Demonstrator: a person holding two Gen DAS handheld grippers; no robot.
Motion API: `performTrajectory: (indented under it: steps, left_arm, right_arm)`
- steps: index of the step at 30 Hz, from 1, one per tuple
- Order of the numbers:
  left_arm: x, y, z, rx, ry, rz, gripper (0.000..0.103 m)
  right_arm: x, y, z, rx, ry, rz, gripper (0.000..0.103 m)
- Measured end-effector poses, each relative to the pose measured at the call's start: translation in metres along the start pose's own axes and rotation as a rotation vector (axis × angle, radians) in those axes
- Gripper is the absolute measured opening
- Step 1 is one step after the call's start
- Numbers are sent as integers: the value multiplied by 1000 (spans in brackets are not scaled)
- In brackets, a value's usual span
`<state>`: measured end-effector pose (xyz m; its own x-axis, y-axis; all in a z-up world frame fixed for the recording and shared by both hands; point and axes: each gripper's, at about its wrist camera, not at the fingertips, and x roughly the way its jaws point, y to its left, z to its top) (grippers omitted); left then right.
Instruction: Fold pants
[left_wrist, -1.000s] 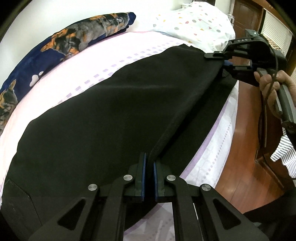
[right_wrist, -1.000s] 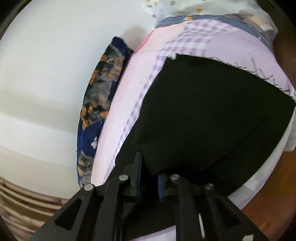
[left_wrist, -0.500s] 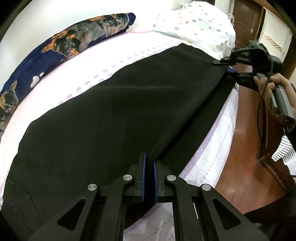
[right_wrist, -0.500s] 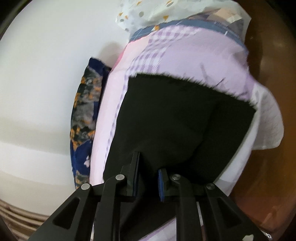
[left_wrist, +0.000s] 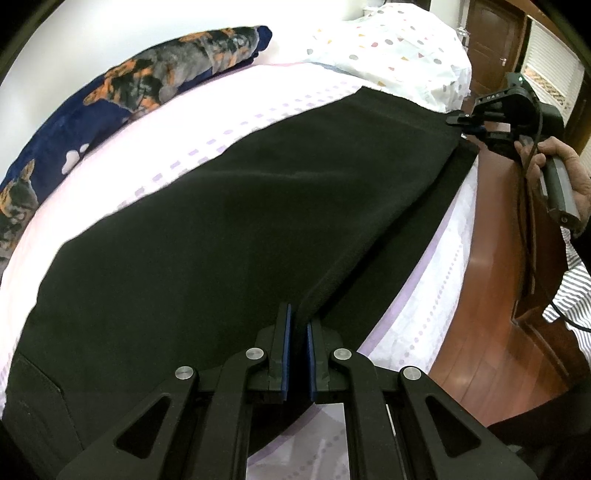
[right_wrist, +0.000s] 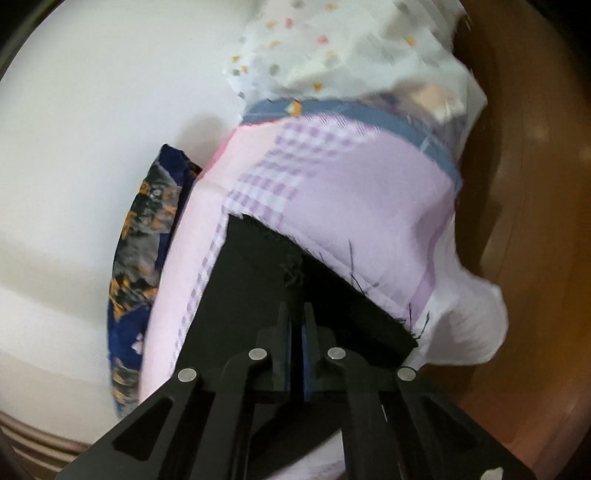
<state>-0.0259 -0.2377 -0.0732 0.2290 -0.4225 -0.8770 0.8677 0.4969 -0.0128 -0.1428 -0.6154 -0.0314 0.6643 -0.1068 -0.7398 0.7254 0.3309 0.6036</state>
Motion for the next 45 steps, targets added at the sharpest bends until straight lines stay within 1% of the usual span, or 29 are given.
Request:
performTrajectory:
  steps: [3,6,10,13,16,18,19,20,21,22,23,25,26,27,29,30,32,34,35,36,39,40,41,42,43,45]
  left_arm:
    - [-9,1,2,11,-21,-36,8]
    - [-13,0,2,27,-24,-76,8]
    - [-8,-9,-2,88,-6,-79,8]
    - [0,-9,-5,82,15,-83,8]
    - [3,-10,-6,67,26,-83,8]
    - [2,-9,-6,56,27,-83,10]
    - [1,-9,-6,46,29,-88,10]
    - [0,-8,-5,35,31,-94,14]
    - [-1,-5,-3,13,34,-105,23]
    - [-4,-1,-1,-9,31,-114,27]
    - [-9,2,0,-27,16,-127,30]
    - [-24,15,1,-76,-41,-143,36]
    - [-33,24,2,-106,-72,-131,41]
    - [-38,31,1,-126,-89,-120,43]
    - [-50,53,-2,-190,-124,-77,44]
    - [-56,66,-4,-225,-134,-54,44]
    - [-66,96,-13,-314,-152,-3,44]
    - [-76,128,-27,-403,-161,53,44]
    - [-80,140,-34,-431,-159,81,44]
    - [-85,156,-41,-463,-161,126,44]
    - [-96,185,-59,-527,-161,185,44]
    - [-100,194,-67,-553,-160,203,44]
    - [-101,199,-73,-568,-158,213,44]
    - [-103,204,-80,-585,-154,226,44]
    - [-104,211,-87,-601,-149,240,44]
    - [-103,220,-95,-624,-139,262,44]
  right_arm:
    - [-15,10,0,-49,-32,-15,4]
    - [-24,13,-1,-98,-49,-67,4]
    - [-23,-4,-8,-57,-39,-91,4]
    - [-19,-13,-13,-50,-32,-110,4]
    - [-17,-19,-12,-65,-39,-187,10]
    - [-20,-25,-9,-49,-47,-210,14]
    - [-23,-27,-8,-40,-52,-218,18]
    - [-25,-29,-7,-36,-60,-234,22]
    - [-28,-29,-5,-35,-71,-248,23]
    - [-32,-29,-4,-41,-83,-257,23]
    - [-35,-26,-4,-48,-90,-263,23]
    - [-38,-15,-3,-76,-102,-262,23]
    - [-38,-7,-4,-95,-102,-250,23]
    - [-37,7,-4,-127,-94,-232,23]
    - [-31,35,-7,-200,-65,-193,23]
    - [-27,49,-10,-238,-48,-168,24]
    - [-11,92,-21,-348,24,-89,29]
    - [10,135,-37,-463,114,-27,29]
    - [23,159,-50,-527,163,14,29]
    - [38,183,-64,-590,223,55,29]
    - [77,240,-104,-701,390,157,29]
    - [95,263,-121,-732,481,203,29]
    - [110,280,-135,-753,545,228,29]
    - [119,291,-147,-768,578,242,29]
    - [135,311,-165,-802,644,264,29]
    - [155,333,-189,-853,722,272,29]
